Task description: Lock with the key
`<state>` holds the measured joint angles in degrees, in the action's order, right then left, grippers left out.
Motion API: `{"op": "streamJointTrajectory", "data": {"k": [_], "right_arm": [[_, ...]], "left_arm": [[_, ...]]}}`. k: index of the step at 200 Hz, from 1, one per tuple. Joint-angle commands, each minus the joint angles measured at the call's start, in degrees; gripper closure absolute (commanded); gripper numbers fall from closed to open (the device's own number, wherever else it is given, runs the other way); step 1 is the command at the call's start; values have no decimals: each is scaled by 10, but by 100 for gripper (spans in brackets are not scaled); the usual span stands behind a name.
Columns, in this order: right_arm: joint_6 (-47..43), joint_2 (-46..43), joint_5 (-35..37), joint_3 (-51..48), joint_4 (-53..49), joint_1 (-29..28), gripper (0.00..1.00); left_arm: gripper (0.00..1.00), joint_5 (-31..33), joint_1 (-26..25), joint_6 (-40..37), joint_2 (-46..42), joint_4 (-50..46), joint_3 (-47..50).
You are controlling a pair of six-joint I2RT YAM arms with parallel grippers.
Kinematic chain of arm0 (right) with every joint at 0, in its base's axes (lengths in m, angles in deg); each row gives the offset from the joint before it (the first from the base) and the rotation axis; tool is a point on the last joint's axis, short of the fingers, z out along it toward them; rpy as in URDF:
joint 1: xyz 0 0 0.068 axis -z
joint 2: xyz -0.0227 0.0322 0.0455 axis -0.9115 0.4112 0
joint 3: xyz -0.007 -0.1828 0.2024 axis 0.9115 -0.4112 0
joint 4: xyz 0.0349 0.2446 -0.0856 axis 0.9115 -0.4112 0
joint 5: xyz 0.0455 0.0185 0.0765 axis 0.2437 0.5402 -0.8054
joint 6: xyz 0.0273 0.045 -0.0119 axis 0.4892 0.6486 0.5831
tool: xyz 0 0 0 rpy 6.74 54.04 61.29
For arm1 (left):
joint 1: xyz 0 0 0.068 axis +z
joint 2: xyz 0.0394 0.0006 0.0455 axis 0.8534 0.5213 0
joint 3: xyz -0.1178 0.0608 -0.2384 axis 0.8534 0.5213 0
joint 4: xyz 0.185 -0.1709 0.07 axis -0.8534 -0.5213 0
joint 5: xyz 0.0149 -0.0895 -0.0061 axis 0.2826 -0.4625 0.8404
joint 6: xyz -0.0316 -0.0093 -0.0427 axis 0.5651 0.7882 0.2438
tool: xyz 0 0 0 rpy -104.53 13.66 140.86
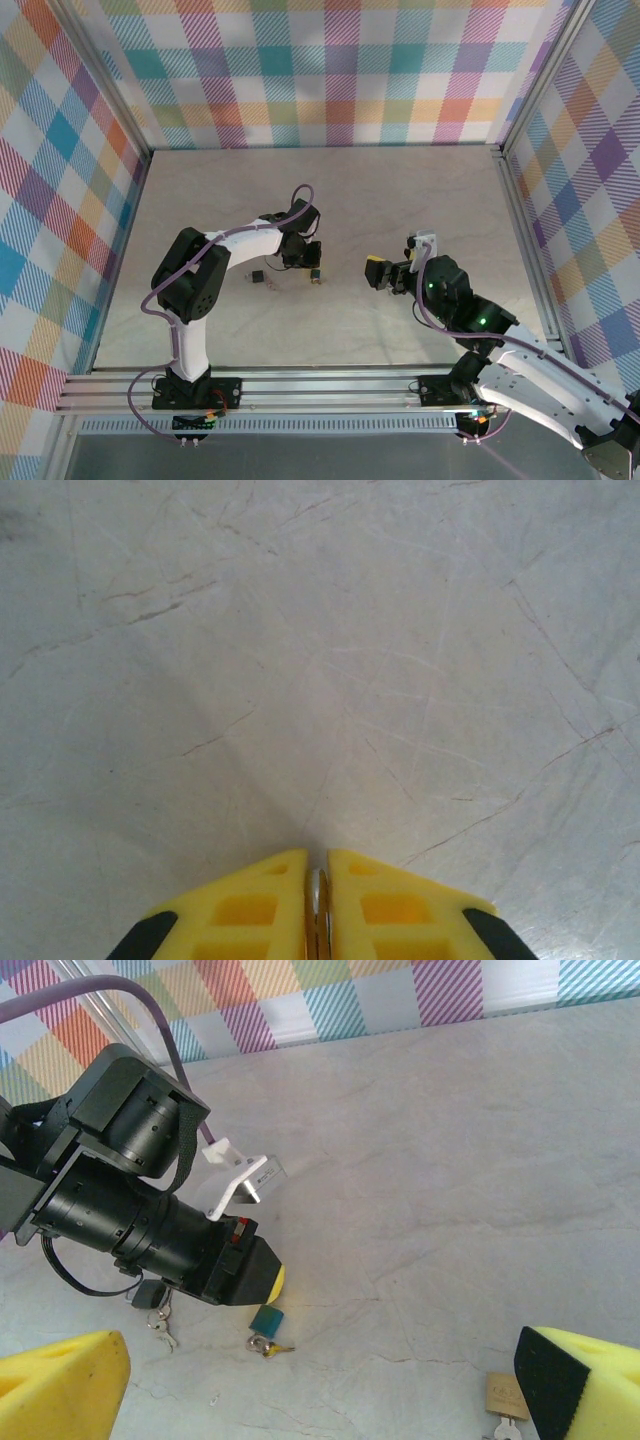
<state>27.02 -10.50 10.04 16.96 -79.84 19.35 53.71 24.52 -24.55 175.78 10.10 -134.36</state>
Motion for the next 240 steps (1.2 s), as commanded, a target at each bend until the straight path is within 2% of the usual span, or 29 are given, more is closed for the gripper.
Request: {"op": "streamJointTrajectory", "data": {"k": [1, 26, 63, 105, 169, 214, 240], "right_arm": [[-6, 4, 0, -6, 18, 5, 1], [-6, 16, -8, -5, 22, 5, 1], [-6, 37, -30, -4, 28, 5, 1], [-7, 64, -88, -6, 50, 5, 1], [-10, 126, -220, -13, 114, 4, 1], [-6, 158, -228, -12, 126, 4, 0], [-3, 175, -236, -10, 134, 4, 3]], "left_arm": [[92, -6, -7, -3, -15, -1, 5], [100, -4, -7, -2, -32, -1, 3], [100, 2, -7, 16, -92, 19, 15], [100, 7, -13, 79, -195, 86, 72], [100, 46, -64, 146, -280, 152, 113], [100, 80, -106, 172, -309, 160, 114], [100, 96, -128, 177, -310, 154, 102]]}}
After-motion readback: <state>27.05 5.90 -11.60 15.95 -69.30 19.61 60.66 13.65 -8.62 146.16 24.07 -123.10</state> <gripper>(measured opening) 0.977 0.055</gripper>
